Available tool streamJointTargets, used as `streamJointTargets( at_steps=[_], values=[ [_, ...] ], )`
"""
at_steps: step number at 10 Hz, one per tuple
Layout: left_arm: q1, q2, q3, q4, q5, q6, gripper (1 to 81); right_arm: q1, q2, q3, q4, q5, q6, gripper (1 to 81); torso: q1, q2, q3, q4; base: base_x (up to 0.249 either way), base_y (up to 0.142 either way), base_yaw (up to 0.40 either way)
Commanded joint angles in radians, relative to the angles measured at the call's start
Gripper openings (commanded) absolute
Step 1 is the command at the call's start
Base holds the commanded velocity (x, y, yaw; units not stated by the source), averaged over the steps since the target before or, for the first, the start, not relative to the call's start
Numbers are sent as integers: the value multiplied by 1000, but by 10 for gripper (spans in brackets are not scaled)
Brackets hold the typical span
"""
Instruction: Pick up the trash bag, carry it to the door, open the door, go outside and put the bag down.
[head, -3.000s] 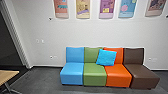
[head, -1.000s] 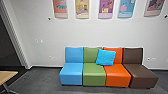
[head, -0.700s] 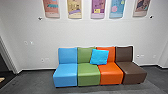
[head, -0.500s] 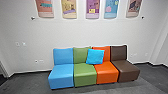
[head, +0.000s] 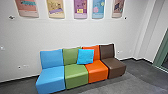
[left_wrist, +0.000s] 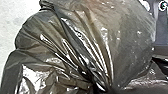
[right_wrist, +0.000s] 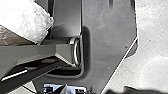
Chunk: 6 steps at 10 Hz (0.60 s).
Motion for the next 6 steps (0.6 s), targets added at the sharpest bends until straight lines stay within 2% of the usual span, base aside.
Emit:
streamJointTargets(
  at_steps=[1,6],
  values=[
    [-44,-6,-3,0,78,2,10,39,7,5,-5,-65,-3,811,0,0,0,0,0,0,-340],
    [-45,-3,-3,3,80,5,10,40,10,5,-7,-65,-3,811,0,0,0,0,0,0,-343]
  ],
)
